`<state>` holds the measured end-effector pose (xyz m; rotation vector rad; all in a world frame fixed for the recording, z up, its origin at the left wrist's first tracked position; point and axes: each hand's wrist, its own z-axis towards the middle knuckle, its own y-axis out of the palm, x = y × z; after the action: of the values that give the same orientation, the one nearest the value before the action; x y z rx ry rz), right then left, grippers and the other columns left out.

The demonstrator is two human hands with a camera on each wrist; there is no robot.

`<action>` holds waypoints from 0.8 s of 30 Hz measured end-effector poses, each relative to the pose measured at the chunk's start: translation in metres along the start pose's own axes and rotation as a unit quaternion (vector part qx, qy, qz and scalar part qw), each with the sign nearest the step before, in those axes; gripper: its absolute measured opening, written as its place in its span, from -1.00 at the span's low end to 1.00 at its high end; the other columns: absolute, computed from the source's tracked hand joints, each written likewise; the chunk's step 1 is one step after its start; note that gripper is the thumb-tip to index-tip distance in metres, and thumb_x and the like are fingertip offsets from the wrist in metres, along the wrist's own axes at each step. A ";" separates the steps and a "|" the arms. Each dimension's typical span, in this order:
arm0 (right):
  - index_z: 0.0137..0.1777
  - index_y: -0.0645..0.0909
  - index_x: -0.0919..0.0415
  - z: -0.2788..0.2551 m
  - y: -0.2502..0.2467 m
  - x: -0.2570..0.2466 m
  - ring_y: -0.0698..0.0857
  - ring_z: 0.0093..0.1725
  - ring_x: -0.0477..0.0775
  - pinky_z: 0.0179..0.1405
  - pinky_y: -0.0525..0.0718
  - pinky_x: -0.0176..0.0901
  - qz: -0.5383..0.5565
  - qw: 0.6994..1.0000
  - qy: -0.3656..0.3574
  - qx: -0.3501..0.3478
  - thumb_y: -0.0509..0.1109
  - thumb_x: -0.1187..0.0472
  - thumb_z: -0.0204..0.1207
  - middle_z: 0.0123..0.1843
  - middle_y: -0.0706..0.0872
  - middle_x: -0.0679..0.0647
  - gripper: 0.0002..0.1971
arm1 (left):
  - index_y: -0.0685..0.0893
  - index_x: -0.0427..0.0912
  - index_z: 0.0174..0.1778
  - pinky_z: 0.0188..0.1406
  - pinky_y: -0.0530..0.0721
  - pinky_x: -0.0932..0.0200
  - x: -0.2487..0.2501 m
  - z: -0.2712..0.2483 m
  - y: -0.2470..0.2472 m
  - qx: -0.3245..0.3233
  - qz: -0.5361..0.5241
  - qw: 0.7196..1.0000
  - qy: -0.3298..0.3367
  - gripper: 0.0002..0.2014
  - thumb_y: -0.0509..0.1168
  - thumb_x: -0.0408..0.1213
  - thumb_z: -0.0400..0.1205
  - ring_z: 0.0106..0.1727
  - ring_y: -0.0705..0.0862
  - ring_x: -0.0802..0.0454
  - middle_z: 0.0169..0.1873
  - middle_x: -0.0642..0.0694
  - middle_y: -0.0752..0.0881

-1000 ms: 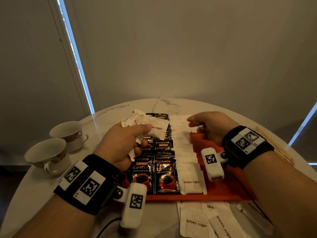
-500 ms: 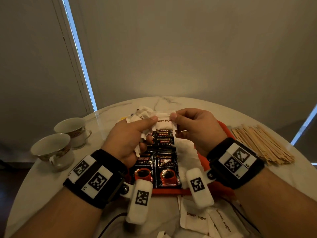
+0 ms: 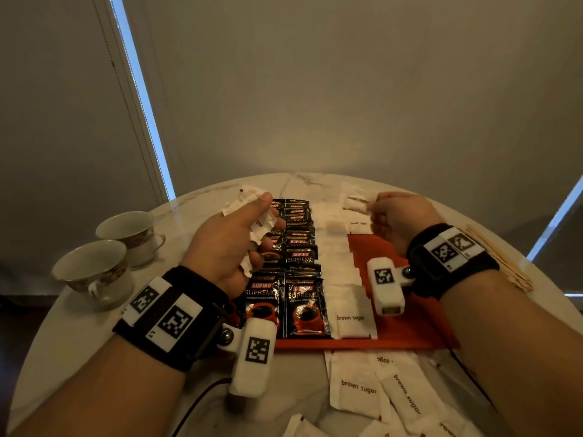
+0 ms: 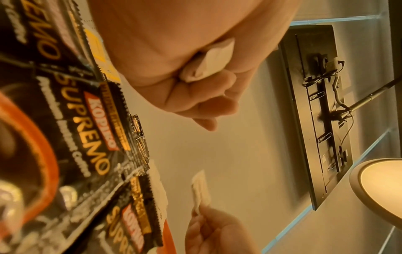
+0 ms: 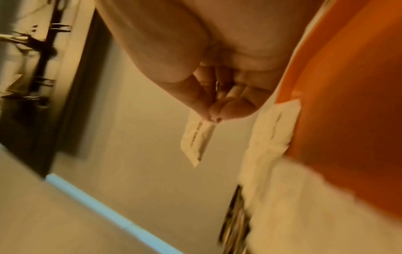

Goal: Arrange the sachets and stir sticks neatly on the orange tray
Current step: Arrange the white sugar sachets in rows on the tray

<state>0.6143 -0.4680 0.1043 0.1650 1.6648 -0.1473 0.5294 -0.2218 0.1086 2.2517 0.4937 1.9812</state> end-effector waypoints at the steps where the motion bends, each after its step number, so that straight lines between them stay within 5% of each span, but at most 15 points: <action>1: -0.30 0.64 0.28 0.012 -0.008 0.005 0.57 -0.40 0.09 -0.29 0.64 -0.04 -0.032 0.999 0.027 0.024 0.38 0.55 0.51 -0.31 0.59 0.22 -0.78 | 0.78 -0.17 -0.05 -0.77 0.35 0.35 0.000 0.000 0.000 0.000 -0.001 1.000 -0.002 -0.75 0.46 -0.03 0.68 -0.52 0.53 0.13 -0.24 -0.10 0.83; 5: -0.19 0.62 0.17 0.046 -0.028 0.026 0.70 -0.12 0.17 0.15 0.75 0.15 -0.141 0.985 0.098 0.029 0.45 0.38 0.49 -0.01 0.70 0.24 -0.88 | 0.76 -0.17 -0.04 -0.77 0.35 0.35 -0.001 0.001 -0.001 -0.003 0.006 1.000 0.003 -0.79 0.46 -0.08 0.69 -0.53 0.53 0.13 -0.25 -0.11 0.82; 10: -0.09 0.73 0.41 0.046 -0.021 0.024 0.67 -0.11 0.21 0.12 0.69 0.03 -0.209 0.971 0.112 0.021 0.46 0.44 0.54 -0.15 0.76 0.29 -0.97 | 0.74 -0.15 -0.06 -0.77 0.35 0.36 -0.001 0.002 -0.001 -0.004 0.008 1.000 0.003 -0.85 0.45 -0.13 0.70 -0.54 0.53 0.13 -0.24 -0.11 0.83; 12: 0.17 0.78 0.34 0.058 -0.023 0.030 0.77 -0.11 0.18 0.19 0.80 0.11 -0.216 0.971 0.100 0.002 0.51 0.39 0.48 -0.06 0.81 0.24 -0.74 | 0.74 -0.15 -0.04 -0.77 0.35 0.36 -0.001 0.002 -0.001 -0.002 0.009 1.000 0.004 -0.85 0.45 -0.14 0.70 -0.54 0.53 0.13 -0.24 -0.11 0.83; 14: 0.31 0.75 0.26 0.074 -0.029 0.041 0.81 -0.15 0.13 -0.01 0.85 0.04 -0.205 0.975 0.089 -0.012 0.51 0.40 0.47 -0.06 0.81 0.17 -0.61 | 0.75 -0.16 -0.02 -0.76 0.35 0.36 -0.001 0.002 -0.001 0.002 0.013 1.000 0.003 -0.85 0.45 -0.14 0.70 -0.54 0.53 0.13 -0.24 -0.12 0.83; 17: 0.25 0.69 0.25 0.050 -0.020 0.030 0.75 -0.25 0.05 -0.28 0.75 -0.15 -0.168 0.981 0.093 -0.016 0.41 0.46 0.58 -0.14 0.74 0.14 -0.72 | 0.75 -0.16 0.00 -0.75 0.36 0.37 -0.001 0.002 -0.002 0.001 0.012 1.000 0.003 -0.85 0.45 -0.14 0.70 -0.53 0.53 0.13 -0.23 -0.12 0.83; 21: 0.25 0.70 0.39 0.047 -0.020 0.028 0.75 -0.12 0.13 0.09 0.79 0.08 -0.159 0.984 0.085 0.002 0.49 0.35 0.56 -0.05 0.76 0.17 -0.72 | 0.75 -0.15 -0.02 -0.75 0.36 0.37 -0.001 0.002 -0.002 -0.001 0.009 1.000 0.001 -0.87 0.45 -0.15 0.70 -0.54 0.53 0.13 -0.22 -0.13 0.83; 24: 0.18 0.74 0.37 0.038 -0.014 0.022 0.71 -0.25 0.11 -0.10 0.73 0.02 -0.169 0.980 0.102 -0.005 0.51 0.31 0.57 -0.05 0.81 0.20 -0.78 | 0.75 -0.14 -0.04 -0.75 0.36 0.38 0.000 0.002 -0.001 0.000 0.009 1.000 -0.001 -0.87 0.45 -0.15 0.70 -0.54 0.53 0.13 -0.23 -0.12 0.83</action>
<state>0.6469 -0.4883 0.0782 -0.1176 1.8886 -0.3894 0.5313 -0.2207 0.1077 2.2655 0.4744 1.9857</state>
